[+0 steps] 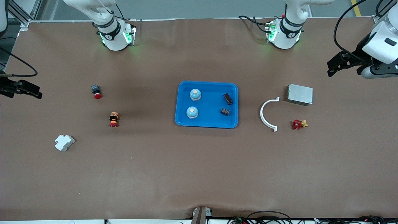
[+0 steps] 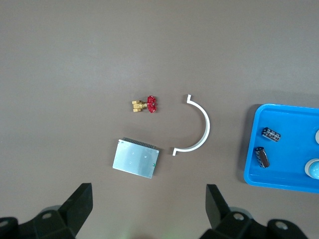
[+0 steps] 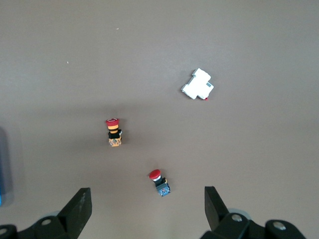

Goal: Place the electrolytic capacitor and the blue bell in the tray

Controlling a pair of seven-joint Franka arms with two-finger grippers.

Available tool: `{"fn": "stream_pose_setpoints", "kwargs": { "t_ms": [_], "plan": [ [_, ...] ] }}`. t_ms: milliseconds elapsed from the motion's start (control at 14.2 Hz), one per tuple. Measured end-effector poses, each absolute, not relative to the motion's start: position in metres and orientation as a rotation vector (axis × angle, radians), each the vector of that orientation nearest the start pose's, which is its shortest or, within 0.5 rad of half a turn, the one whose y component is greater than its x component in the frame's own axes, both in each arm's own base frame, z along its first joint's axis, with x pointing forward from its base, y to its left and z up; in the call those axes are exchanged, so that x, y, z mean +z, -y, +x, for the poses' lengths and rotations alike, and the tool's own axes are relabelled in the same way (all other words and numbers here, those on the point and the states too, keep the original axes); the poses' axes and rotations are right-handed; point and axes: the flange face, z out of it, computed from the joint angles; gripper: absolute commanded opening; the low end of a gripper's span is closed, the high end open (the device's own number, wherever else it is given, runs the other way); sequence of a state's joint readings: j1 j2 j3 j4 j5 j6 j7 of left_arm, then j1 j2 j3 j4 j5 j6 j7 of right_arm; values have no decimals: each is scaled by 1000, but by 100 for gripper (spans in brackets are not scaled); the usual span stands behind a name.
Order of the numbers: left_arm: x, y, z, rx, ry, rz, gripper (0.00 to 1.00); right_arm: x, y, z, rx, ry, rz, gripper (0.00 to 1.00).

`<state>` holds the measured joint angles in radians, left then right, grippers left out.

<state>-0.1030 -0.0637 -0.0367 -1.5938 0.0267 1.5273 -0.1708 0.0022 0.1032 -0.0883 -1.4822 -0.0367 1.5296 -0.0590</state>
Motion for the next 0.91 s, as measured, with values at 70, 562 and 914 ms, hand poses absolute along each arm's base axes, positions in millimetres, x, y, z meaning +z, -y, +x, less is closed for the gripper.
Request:
{"fn": "stream_pose_setpoints", "kwargs": {
  "t_ms": [70, 562, 914],
  "plan": [
    [644, 72, 525, -3, 51, -3112, 100, 607, 52, 575, 92, -36, -3180, 100],
    [644, 72, 525, -3, 69, -3112, 100, 633, 36, 548, 42, 32, -3143, 100],
    [645, 71, 525, -4, 91, -3111, 100, 632, 35, 548, 45, 84, -3141, 100]
  ]
}}
